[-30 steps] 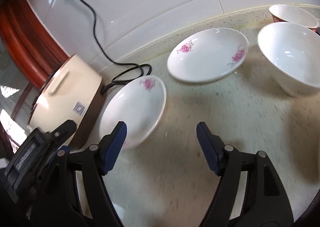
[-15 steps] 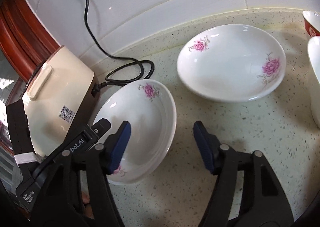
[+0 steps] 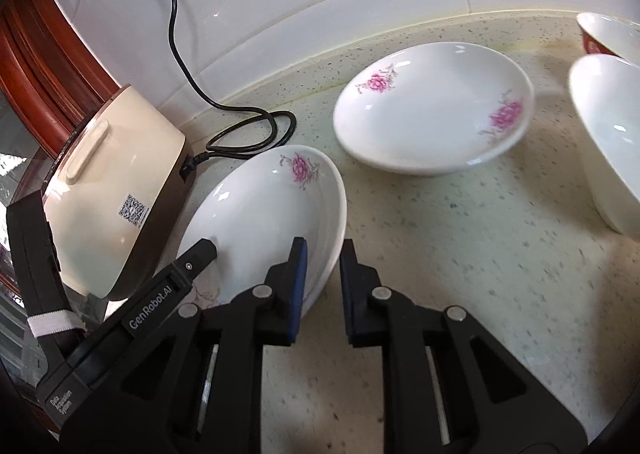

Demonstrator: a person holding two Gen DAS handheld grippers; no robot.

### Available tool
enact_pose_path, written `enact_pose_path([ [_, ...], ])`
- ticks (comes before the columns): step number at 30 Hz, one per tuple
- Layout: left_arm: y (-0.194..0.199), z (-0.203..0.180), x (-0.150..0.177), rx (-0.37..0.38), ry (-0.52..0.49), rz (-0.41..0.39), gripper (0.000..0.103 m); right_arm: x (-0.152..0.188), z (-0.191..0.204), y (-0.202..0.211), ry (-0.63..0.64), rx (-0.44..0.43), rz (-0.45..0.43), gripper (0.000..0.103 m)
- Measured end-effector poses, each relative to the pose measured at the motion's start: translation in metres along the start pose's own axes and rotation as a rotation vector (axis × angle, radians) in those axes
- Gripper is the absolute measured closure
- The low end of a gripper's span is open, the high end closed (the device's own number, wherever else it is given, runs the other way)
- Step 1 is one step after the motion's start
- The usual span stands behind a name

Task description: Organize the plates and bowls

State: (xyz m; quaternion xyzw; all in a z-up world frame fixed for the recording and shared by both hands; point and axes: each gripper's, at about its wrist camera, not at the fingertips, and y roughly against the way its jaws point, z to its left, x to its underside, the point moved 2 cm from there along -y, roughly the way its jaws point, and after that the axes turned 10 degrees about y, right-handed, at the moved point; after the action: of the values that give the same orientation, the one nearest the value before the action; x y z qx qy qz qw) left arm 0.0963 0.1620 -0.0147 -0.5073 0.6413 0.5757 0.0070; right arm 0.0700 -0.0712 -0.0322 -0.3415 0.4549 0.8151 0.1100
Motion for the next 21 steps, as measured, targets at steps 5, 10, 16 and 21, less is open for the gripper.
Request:
enact_pose_path([
  [5,0.012,0.001,0.004,0.023,0.007,-0.022,0.080,0.009,0.001,0.011,-0.009,-0.027,0.002,0.083],
  [10,0.024,0.004,0.003,0.038,0.025,-0.032,0.080,0.018,0.004,0.028,0.005,-0.039,-0.005,0.083],
  [16,0.050,0.011,0.013,0.056,0.041,-0.074,0.080,0.016,0.010,0.029,0.009,-0.072,-0.002,0.083],
  [21,0.061,0.020,0.011,0.053,0.070,-0.106,0.080,0.018,0.018,0.027,0.025,-0.090,0.014,0.083],
])
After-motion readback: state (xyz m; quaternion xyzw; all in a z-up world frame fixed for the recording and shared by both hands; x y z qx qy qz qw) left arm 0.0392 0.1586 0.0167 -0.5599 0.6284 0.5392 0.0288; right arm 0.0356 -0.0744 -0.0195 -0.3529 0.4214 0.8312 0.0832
